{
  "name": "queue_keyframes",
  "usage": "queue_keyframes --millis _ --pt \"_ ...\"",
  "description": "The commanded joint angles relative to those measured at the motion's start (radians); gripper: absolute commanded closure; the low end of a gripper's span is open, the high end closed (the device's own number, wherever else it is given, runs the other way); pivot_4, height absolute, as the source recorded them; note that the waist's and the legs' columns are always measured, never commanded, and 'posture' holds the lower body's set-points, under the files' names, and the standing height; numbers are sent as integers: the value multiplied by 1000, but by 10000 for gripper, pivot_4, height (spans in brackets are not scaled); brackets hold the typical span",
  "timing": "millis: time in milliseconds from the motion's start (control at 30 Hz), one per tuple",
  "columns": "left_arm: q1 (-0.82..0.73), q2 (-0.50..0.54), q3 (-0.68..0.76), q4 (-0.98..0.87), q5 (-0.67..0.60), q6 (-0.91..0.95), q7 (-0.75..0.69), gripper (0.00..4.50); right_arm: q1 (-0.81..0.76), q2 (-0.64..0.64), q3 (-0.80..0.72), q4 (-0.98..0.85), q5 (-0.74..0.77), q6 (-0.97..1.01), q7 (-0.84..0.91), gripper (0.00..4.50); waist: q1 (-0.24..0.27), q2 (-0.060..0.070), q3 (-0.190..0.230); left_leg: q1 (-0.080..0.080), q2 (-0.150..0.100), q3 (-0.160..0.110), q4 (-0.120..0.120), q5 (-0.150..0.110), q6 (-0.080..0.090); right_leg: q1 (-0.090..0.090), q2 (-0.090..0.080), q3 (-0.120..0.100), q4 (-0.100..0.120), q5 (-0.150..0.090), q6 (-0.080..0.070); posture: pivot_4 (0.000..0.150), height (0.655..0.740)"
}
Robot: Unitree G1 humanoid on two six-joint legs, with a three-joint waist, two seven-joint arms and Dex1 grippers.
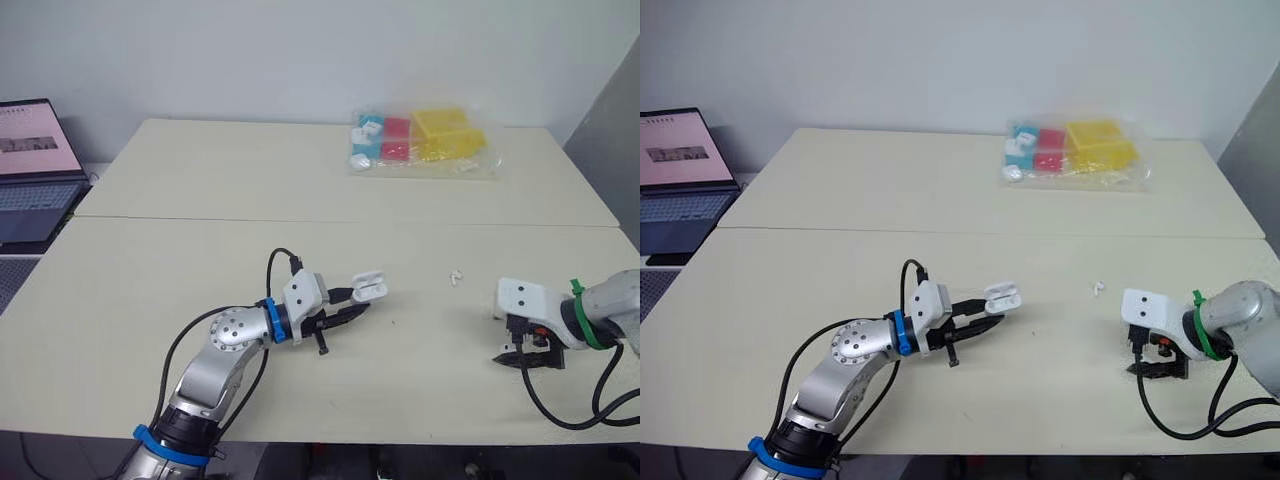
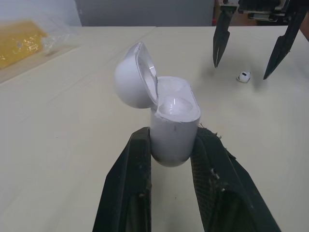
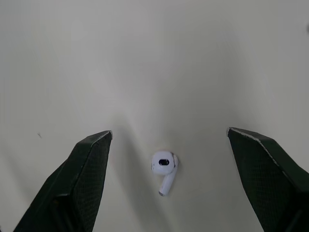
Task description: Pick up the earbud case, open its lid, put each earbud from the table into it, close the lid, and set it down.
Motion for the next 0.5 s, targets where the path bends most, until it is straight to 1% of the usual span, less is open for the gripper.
queue_keyframes --millis 33,367,500 --pt "8 -16 -15 -20 9 -25 16 37393 -19 -19 3 9 -26 3 0 5301 0 0 0 0 0 0 0 0 0 0 0 0 0 0 0 1500 7345" --pt "35 -40 -28 -4 29 -57 40 37393 -36 -17 37 70 -68 -30 6 5301 0 0 0 1 0 0 0 0 0 0 1 0 1 0 0 1500 7345" --pt "40 -46 -33 10 35 -69 42 37393 -43 2 39 66 -59 -2 8 5301 0 0 0 1 0 0 0 0 0 0 1 0 1 0 0 1500 7345"
